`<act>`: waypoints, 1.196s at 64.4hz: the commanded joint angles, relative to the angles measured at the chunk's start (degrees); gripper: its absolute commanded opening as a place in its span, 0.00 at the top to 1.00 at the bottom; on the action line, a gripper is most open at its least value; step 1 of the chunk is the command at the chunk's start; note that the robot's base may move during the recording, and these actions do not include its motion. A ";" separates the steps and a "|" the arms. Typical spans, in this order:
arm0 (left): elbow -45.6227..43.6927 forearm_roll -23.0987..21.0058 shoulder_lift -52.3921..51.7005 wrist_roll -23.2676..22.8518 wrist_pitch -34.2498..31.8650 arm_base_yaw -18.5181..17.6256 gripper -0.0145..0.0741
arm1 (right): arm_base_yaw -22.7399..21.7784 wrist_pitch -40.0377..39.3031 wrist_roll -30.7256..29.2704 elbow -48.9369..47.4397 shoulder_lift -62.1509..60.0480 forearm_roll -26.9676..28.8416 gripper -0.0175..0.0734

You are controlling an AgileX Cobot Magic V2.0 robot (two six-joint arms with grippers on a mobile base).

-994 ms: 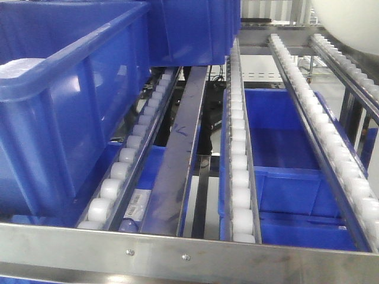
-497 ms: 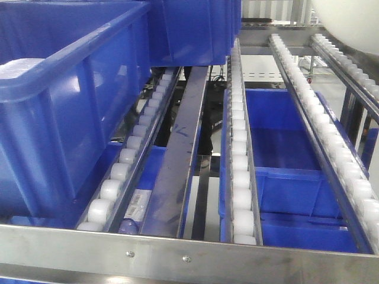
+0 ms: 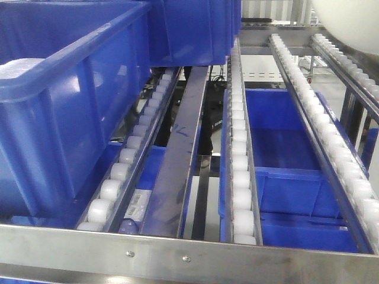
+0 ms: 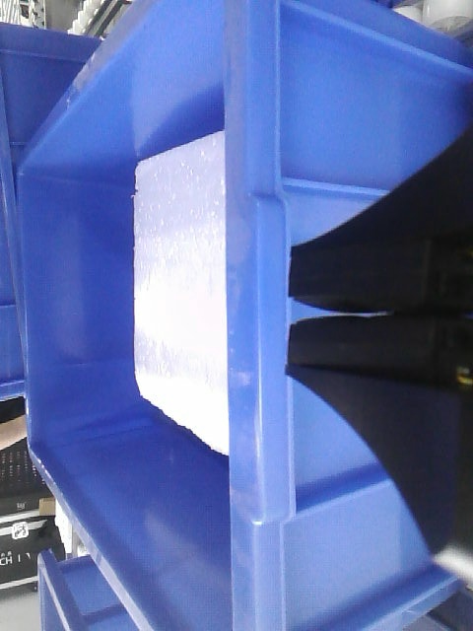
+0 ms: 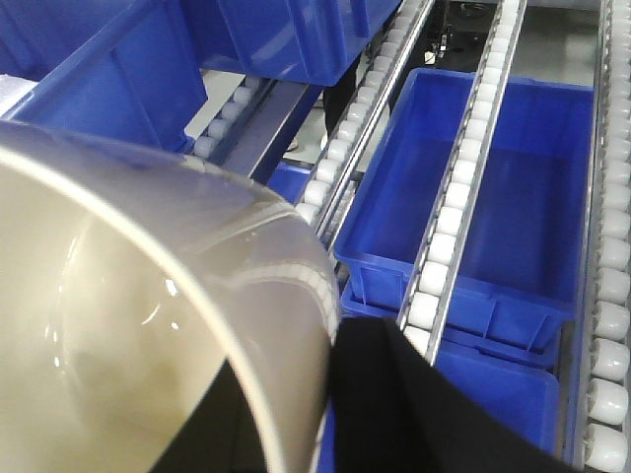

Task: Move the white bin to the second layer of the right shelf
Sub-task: 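Approach the shelf and align with the second-layer roller tracks, then lower the held white bin onto the roller tracks with the right gripper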

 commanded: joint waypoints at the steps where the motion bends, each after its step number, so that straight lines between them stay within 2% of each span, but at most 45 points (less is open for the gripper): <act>1: 2.11 -0.35 -0.80 -0.15 -4.88 0.00 0.74 | -0.30 -6.22 -0.15 -1.82 0.16 -0.14 0.75; 43: 2.11 -0.35 -0.80 -0.15 -4.88 0.00 0.74 | -0.30 -6.68 -0.15 -1.88 0.64 -0.08 0.75; 60: 2.11 -0.35 -0.80 -0.15 -4.88 0.00 0.74 | -0.30 -3.73 -0.15 -4.62 10.11 -0.08 0.75; 77: 2.11 -0.35 -0.80 -0.15 -4.88 0.00 0.74 | -0.30 -5.61 -0.15 -10.12 22.69 -0.14 0.75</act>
